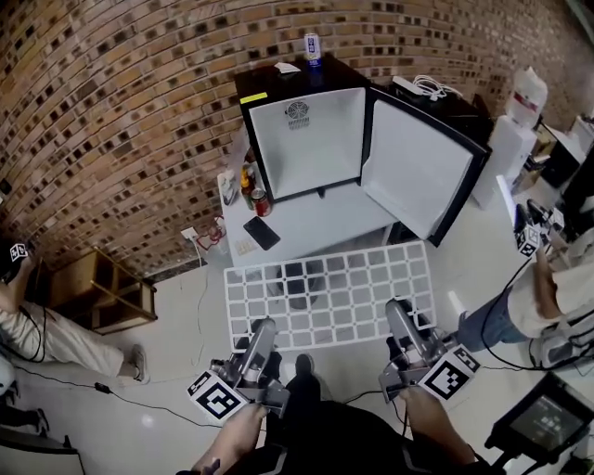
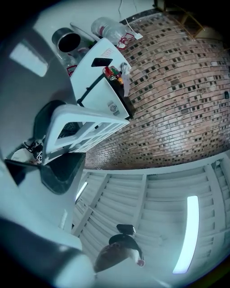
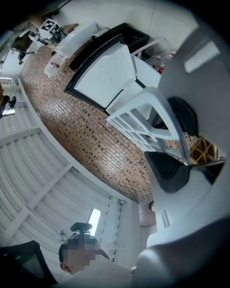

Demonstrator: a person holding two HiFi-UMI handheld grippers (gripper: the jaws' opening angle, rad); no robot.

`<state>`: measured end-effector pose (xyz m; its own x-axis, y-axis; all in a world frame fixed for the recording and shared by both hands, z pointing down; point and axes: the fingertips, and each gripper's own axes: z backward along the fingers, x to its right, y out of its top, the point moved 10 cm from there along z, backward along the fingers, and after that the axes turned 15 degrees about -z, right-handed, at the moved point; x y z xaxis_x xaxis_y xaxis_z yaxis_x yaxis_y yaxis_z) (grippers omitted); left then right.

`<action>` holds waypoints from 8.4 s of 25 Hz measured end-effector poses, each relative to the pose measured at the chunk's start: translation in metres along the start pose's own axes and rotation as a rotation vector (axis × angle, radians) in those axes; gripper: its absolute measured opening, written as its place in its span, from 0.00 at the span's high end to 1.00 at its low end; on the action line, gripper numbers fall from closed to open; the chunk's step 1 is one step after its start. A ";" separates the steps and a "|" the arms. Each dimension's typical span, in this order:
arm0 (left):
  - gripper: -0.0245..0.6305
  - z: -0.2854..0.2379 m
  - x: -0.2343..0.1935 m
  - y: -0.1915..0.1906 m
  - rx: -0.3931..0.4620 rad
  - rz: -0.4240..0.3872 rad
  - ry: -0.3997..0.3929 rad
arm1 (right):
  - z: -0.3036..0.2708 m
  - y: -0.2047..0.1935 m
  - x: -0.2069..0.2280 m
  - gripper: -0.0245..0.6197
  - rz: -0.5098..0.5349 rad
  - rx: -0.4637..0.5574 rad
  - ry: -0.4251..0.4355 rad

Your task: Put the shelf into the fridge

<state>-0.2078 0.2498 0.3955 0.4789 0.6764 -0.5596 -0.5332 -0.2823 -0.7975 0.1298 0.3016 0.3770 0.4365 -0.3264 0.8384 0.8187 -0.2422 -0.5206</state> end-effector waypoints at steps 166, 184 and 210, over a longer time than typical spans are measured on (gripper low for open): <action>0.81 -0.416 -0.374 -0.029 -0.065 0.109 0.346 | -0.479 0.161 0.363 0.78 -0.193 -0.117 -0.329; 0.81 -0.436 -0.396 -0.022 -0.043 0.061 0.392 | -0.508 0.161 0.373 0.73 -0.132 -0.092 -0.352; 0.81 -0.453 -0.415 -0.018 -0.001 0.051 0.406 | -0.527 0.160 0.377 0.70 -0.082 -0.064 -0.391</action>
<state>-0.0810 -0.3343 0.5399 0.6882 0.3381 -0.6420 -0.5630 -0.3092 -0.7664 0.2285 -0.3413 0.5248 0.4898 0.0656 0.8694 0.8373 -0.3133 -0.4481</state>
